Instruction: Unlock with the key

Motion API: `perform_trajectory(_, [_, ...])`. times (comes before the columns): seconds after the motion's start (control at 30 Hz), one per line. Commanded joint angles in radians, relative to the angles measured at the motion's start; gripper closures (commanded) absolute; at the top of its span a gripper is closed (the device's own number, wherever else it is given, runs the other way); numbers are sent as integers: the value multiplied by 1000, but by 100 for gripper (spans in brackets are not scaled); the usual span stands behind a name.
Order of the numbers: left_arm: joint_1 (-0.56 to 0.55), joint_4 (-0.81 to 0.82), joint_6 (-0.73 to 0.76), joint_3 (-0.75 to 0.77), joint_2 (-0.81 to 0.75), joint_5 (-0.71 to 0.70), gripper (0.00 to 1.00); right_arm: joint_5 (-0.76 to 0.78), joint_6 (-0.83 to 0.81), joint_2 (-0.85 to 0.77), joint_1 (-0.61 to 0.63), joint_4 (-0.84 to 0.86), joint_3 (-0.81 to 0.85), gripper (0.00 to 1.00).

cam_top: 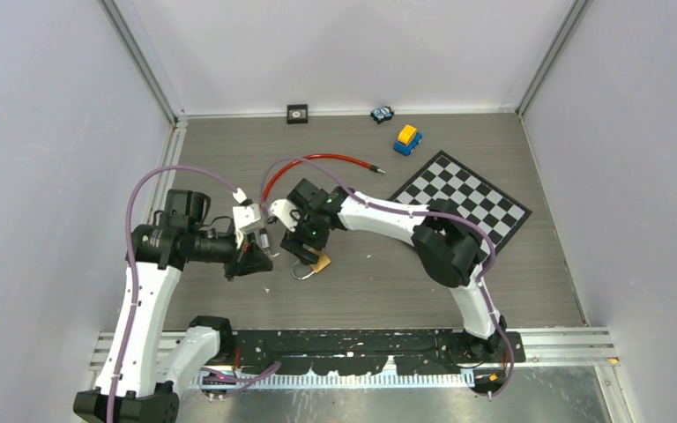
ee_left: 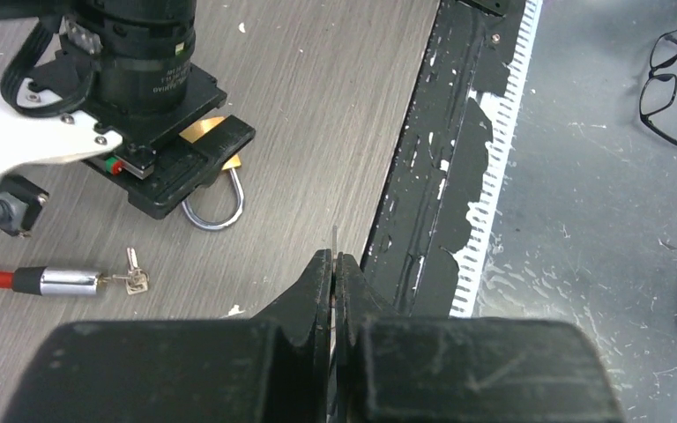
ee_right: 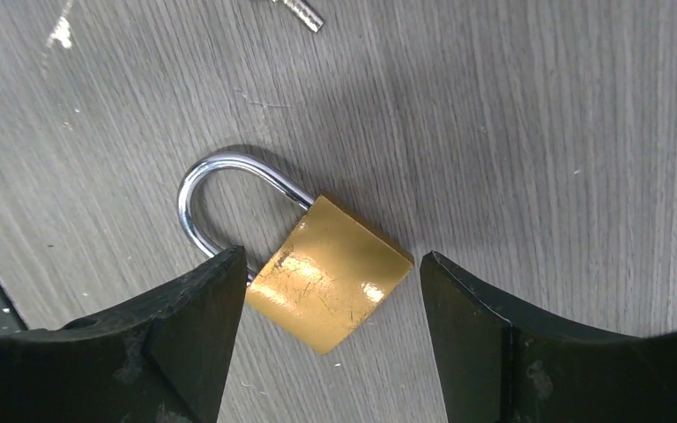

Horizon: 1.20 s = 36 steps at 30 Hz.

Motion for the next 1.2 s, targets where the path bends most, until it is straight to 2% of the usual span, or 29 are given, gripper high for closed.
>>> perform_trajectory(0.0, [3,-71,42,12,-32,-1,100,104,-74,24,38,-31,59,23])
perform_trajectory(0.37, [5,-77,39,4,-56,2,100,222,-145,122,99,-49,136,23])
perform_trajectory(0.63, [5,-53,28,-9,-58,20,100,370,-71,142,102,1,162,26])
perform_trajectory(0.93, [4,-9,16,-20,-53,39,100,454,66,103,35,-9,143,30])
perform_trajectory(1.17, [4,17,14,-26,-40,48,100,449,128,6,-48,-41,6,32])
